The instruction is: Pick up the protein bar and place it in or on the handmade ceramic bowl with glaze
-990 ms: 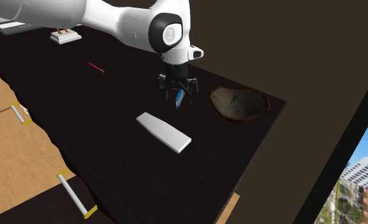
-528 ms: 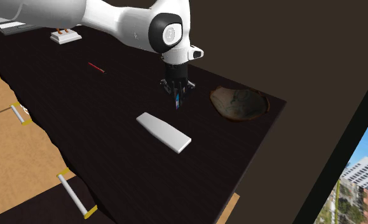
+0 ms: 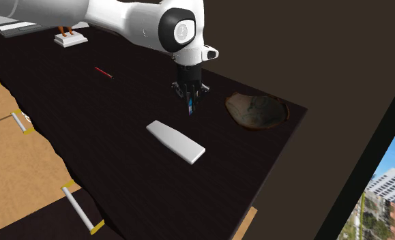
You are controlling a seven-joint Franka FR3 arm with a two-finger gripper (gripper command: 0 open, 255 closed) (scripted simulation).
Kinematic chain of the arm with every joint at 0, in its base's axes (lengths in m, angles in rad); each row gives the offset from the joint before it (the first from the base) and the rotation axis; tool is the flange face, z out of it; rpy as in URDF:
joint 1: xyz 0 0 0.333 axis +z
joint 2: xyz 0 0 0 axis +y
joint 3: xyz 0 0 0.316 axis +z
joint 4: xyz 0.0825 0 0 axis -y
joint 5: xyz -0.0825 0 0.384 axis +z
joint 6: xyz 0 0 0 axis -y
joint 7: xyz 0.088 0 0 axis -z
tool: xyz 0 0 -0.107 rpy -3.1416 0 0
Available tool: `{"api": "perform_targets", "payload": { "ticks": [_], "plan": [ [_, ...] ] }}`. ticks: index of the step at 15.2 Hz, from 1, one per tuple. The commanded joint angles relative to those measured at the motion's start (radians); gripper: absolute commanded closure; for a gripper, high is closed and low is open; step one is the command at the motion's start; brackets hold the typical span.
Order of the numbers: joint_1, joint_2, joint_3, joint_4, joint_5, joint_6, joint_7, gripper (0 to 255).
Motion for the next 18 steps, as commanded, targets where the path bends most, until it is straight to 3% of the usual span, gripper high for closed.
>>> {"api": "perform_targets", "payload": {
  "ticks": [1,18],
  "plan": [
    [-0.001,-0.009,0.000,0.015,0.002,-0.023,-0.004,255],
    [0.000,-0.052,0.004,0.185,0.013,-0.235,-0.018,255]
  ]
}}
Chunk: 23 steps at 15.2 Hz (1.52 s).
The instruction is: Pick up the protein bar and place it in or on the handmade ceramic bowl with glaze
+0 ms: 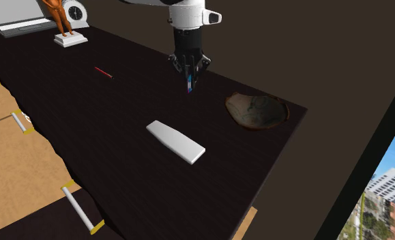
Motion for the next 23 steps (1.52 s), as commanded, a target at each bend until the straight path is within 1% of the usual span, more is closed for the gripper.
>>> {"api": "perform_targets", "payload": {
  "ticks": [1,8,14,19,21,23],
  "plan": [
    [0.000,0.001,0.000,0.027,0.000,-0.027,-0.002,255],
    [0.003,0.003,0.001,0.116,0.001,-0.113,-0.006,255],
    [-0.069,0.103,-0.041,0.264,-0.002,-0.155,-0.124,255],
    [-0.126,0.228,-0.071,0.457,-0.002,-0.217,-0.219,255],
    [-0.149,0.295,-0.080,0.565,-0.002,-0.256,-0.256,255],
    [-0.171,0.383,-0.089,0.710,-0.002,-0.311,-0.292,255]
  ]
}}
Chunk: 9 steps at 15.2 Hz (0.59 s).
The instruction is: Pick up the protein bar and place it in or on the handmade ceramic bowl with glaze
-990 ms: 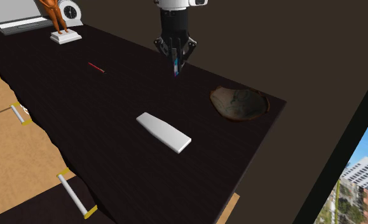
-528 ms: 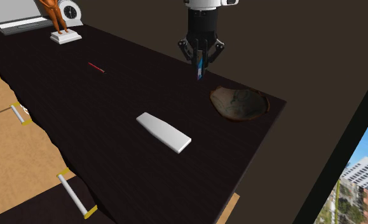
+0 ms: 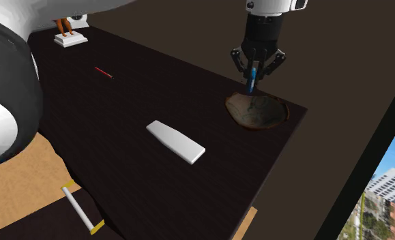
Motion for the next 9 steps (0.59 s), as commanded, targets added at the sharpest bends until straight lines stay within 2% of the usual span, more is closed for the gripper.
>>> {"api": "perform_targets", "payload": {
  "ticks": [1,4,9],
  "plan": [
    [-0.023,0.158,-0.012,0.270,-0.001,-0.110,-0.047,255],
    [-0.028,0.105,-0.009,0.138,0.000,-0.030,-0.042,255],
    [-0.032,0.062,-0.008,-0.004,0.001,0.068,-0.036,255]
  ]
}}
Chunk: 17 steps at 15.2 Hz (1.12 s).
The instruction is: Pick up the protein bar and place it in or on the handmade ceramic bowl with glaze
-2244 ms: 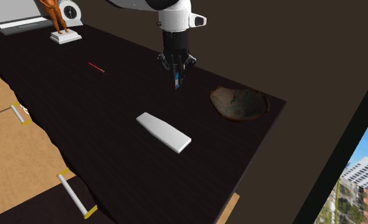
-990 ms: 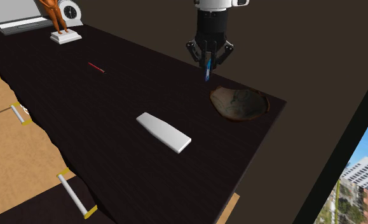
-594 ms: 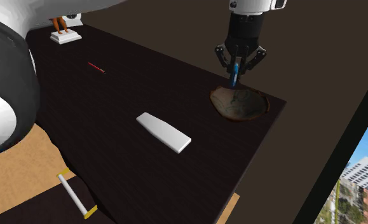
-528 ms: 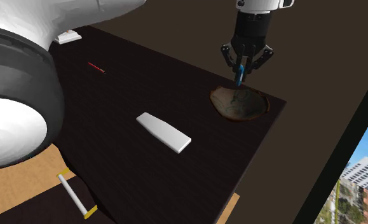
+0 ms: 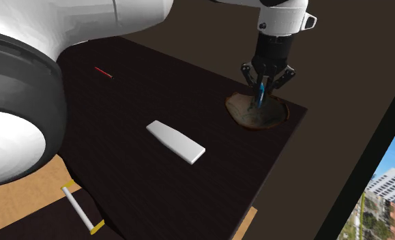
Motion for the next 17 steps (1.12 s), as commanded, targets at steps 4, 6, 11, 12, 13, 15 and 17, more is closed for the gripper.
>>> {"api": "perform_targets", "payload": {
  "ticks": [4,6,11,12,13,15,17],
  "plan": [
    [-0.003,-0.019,0.000,-0.101,0.000,0.082,0.004,255],
    [-0.004,-0.024,0.001,-0.133,0.000,0.110,0.006,255],
    [-0.004,-0.024,0.001,-0.133,0.000,0.110,0.006,255],
    [-0.004,-0.024,0.001,-0.133,0.000,0.110,0.006,255],
    [-0.004,-0.024,0.001,-0.133,0.000,0.110,0.006,255],
    [-0.004,-0.024,0.001,-0.133,0.000,0.110,0.006,0],
    [-0.004,-0.024,0.001,-0.133,0.000,0.110,0.006,0]
  ]
}}
